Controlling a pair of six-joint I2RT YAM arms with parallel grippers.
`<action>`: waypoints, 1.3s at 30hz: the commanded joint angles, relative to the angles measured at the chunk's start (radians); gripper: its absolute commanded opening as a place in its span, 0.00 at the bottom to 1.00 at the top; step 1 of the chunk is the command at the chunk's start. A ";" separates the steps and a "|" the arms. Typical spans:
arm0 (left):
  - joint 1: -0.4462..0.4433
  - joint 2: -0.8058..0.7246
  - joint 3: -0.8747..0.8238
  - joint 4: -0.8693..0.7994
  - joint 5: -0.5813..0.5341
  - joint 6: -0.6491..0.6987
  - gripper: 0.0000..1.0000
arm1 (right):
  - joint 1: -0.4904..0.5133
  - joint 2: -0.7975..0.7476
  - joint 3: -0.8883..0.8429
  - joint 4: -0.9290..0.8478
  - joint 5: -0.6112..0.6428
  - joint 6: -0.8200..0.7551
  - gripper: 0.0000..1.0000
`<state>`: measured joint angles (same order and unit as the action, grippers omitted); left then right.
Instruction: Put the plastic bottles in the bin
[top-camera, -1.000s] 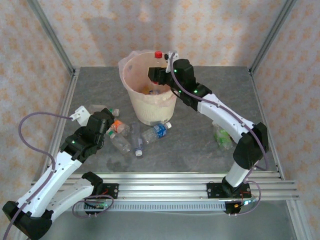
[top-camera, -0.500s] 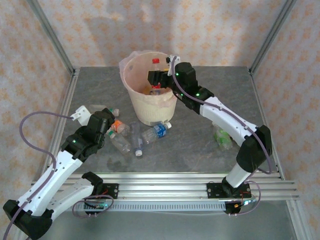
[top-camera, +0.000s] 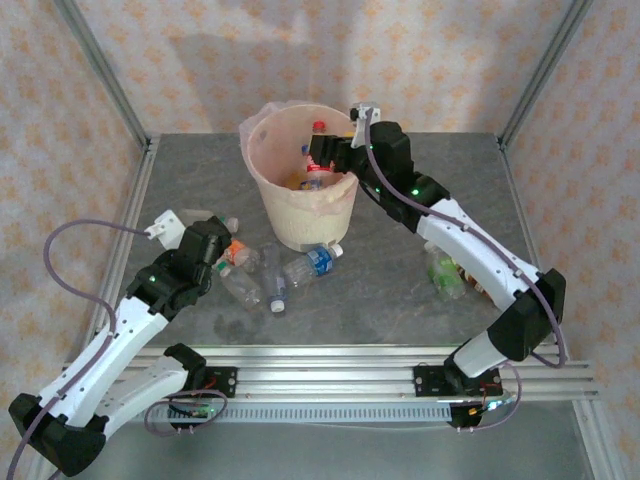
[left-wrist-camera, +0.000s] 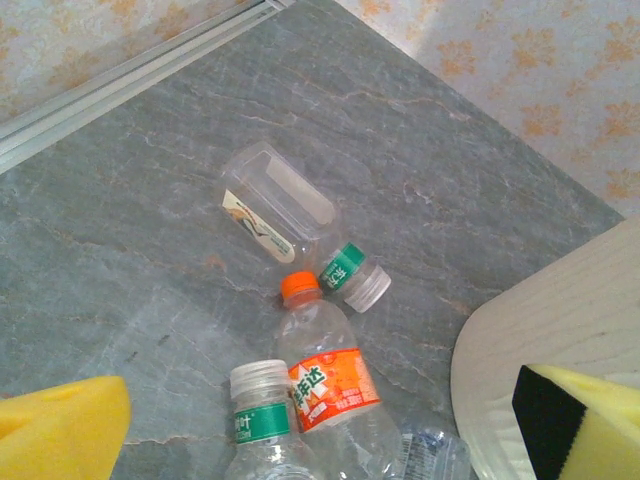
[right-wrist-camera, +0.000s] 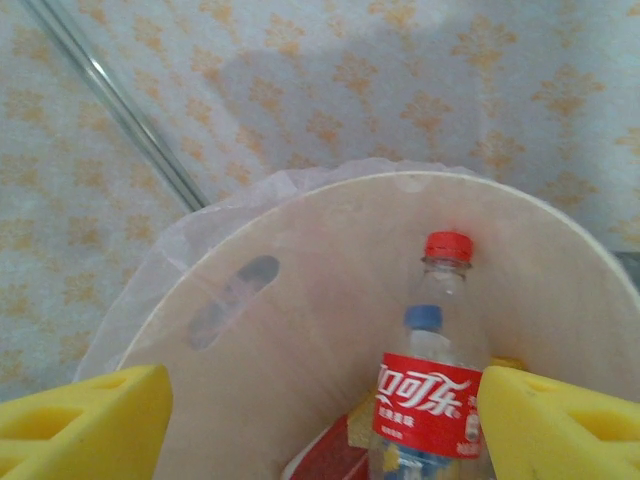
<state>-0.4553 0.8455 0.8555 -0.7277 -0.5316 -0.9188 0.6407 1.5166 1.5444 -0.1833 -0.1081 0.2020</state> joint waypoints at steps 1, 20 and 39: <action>0.021 0.010 0.021 0.011 -0.014 0.015 1.00 | 0.002 -0.043 0.107 -0.213 0.118 0.058 0.81; 0.169 0.155 -0.096 0.063 0.343 -0.038 1.00 | -0.019 -0.201 0.043 -0.779 0.433 0.268 0.99; 0.151 0.216 -0.198 0.092 0.480 -0.029 0.96 | -0.036 -0.225 -0.066 -0.789 0.444 0.330 0.99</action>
<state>-0.2947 1.0573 0.6815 -0.6521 -0.0765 -0.9451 0.6113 1.3094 1.5009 -0.9646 0.2932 0.5095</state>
